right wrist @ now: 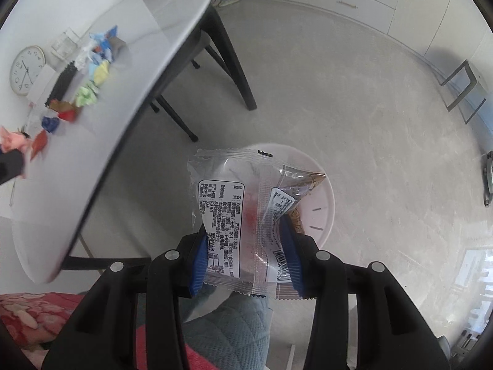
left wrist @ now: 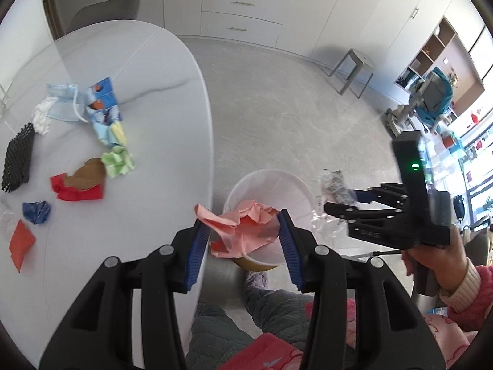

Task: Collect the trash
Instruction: 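Carry both items over the wastebasket and open both tools to drop them, then grasp the clear plastic bottle with left tool while right tool grasps the blue-yellow cloth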

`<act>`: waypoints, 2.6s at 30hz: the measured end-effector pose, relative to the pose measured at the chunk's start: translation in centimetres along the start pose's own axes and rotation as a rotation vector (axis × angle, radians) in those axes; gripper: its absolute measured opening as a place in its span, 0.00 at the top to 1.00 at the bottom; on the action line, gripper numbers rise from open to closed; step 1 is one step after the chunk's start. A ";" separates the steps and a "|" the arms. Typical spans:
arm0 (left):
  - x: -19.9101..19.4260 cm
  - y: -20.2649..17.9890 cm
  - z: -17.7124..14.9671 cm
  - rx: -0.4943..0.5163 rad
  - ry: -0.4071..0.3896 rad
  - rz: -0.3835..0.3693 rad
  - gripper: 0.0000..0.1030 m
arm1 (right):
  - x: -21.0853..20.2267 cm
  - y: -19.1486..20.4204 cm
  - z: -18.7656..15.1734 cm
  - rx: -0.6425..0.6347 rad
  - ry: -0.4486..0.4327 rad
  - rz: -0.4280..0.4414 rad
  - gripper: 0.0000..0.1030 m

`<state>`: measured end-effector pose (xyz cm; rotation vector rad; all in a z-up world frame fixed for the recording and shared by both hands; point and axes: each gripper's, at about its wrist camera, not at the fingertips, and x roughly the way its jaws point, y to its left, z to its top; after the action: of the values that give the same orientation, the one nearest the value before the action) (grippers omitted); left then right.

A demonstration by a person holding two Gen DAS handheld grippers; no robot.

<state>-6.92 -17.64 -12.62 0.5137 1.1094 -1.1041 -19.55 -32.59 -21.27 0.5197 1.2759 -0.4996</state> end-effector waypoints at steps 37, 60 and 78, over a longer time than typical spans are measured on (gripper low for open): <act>3.1 -4.4 2.4 -0.008 0.051 0.017 0.22 | -6.0 -4.4 2.2 0.075 -0.146 0.019 0.02; -10.3 21.2 -8.4 -0.540 -0.132 0.274 0.08 | -6.2 20.2 7.9 -0.295 -0.203 0.133 0.02; -9.4 31.8 -7.9 -0.698 -0.110 0.353 0.08 | -3.2 27.3 11.7 -0.287 -0.209 0.148 0.02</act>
<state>17.78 5.90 -12.93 0.0823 1.1673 -0.3862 5.40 -18.29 -13.30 0.3087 1.0772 -0.2336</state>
